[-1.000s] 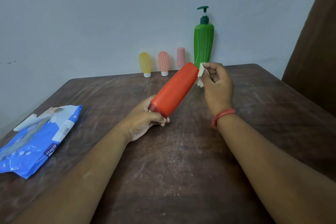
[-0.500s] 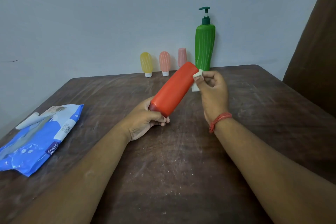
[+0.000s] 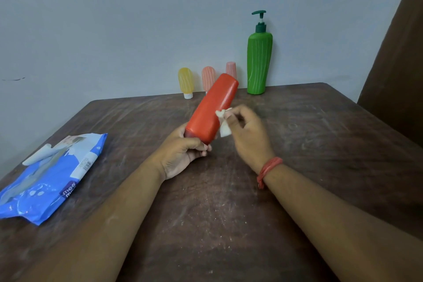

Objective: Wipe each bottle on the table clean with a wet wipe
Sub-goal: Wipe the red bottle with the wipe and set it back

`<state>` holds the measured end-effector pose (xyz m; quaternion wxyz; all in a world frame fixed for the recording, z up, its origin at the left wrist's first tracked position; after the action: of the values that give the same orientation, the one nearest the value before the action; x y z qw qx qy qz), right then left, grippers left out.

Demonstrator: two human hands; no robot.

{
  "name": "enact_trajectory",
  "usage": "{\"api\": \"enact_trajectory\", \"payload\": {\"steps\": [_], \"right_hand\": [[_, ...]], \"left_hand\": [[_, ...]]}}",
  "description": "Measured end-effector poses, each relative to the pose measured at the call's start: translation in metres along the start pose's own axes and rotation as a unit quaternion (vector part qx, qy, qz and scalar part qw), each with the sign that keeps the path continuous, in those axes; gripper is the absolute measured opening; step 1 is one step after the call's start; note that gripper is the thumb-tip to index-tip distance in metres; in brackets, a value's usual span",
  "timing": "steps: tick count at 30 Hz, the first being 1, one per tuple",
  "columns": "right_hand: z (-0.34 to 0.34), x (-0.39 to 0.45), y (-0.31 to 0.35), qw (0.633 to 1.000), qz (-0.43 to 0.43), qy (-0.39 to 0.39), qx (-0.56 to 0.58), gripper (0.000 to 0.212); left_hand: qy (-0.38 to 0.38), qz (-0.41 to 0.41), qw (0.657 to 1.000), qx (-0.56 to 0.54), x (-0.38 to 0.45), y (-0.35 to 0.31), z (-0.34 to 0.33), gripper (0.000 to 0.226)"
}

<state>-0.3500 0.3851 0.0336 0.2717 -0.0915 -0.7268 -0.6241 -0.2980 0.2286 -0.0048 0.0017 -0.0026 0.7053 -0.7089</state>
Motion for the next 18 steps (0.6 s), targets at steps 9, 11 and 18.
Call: {"api": "enact_trajectory", "payload": {"steps": [9, 11, 18], "right_hand": [[-0.020, -0.009, 0.016, 0.984, 0.083, 0.117, -0.105, 0.006], [-0.028, -0.014, 0.023, 0.970, 0.126, 0.165, -0.123, 0.009], [-0.018, -0.004, 0.029, 0.952, 0.196, 0.126, -0.199, 0.007]], "left_hand": [[-0.021, 0.004, 0.999, -0.027, 0.004, 0.002, 0.005, 0.041], [-0.013, 0.001, 1.000, -0.025, 0.004, 0.002, 0.005, 0.034], [0.000, 0.006, 1.000, -0.019, 0.001, 0.002, 0.003, 0.051]]}}
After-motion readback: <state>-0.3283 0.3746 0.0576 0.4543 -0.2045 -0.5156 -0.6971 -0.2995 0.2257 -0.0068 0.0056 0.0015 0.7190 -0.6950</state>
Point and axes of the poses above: each hand's wrist, its own x-axis towards the middle knuckle, its own z-axis out of the back of the hand, y = z × x, the point moved 7 cm from there along x, towards the middle knuckle, and after that the axes turned 15 degrees about x, right-handed, at the moved point
